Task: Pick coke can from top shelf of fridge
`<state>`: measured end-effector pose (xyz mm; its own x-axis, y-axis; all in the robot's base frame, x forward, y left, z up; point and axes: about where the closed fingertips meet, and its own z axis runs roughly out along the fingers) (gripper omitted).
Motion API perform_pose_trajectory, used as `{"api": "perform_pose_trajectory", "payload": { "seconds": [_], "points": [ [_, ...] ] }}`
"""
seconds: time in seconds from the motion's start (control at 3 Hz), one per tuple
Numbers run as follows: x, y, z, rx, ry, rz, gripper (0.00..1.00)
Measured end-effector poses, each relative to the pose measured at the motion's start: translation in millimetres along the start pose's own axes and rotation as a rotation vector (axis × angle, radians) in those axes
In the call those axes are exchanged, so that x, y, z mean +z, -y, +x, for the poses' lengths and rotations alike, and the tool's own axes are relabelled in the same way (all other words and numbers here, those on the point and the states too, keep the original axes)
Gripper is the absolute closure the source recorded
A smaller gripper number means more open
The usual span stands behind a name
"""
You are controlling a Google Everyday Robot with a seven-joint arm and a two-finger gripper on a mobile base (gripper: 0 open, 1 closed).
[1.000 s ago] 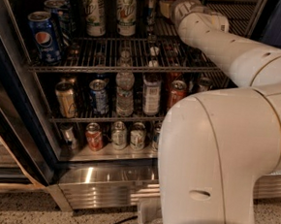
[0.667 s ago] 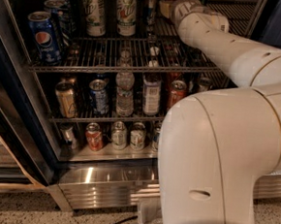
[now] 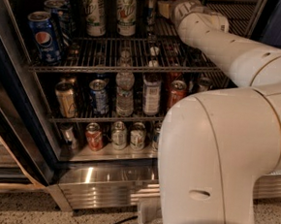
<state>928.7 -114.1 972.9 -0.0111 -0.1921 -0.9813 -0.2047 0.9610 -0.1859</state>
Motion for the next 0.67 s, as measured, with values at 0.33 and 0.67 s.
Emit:
{"api": "perform_pose_trajectory", "payload": {
  "seconds": [0.33, 0.67],
  "points": [
    [9.3, -4.7, 1.4, -0.016, -0.002, -0.007, 0.3],
    [9.3, -4.8, 1.4, -0.016, -0.002, -0.007, 0.29]
  ]
}}
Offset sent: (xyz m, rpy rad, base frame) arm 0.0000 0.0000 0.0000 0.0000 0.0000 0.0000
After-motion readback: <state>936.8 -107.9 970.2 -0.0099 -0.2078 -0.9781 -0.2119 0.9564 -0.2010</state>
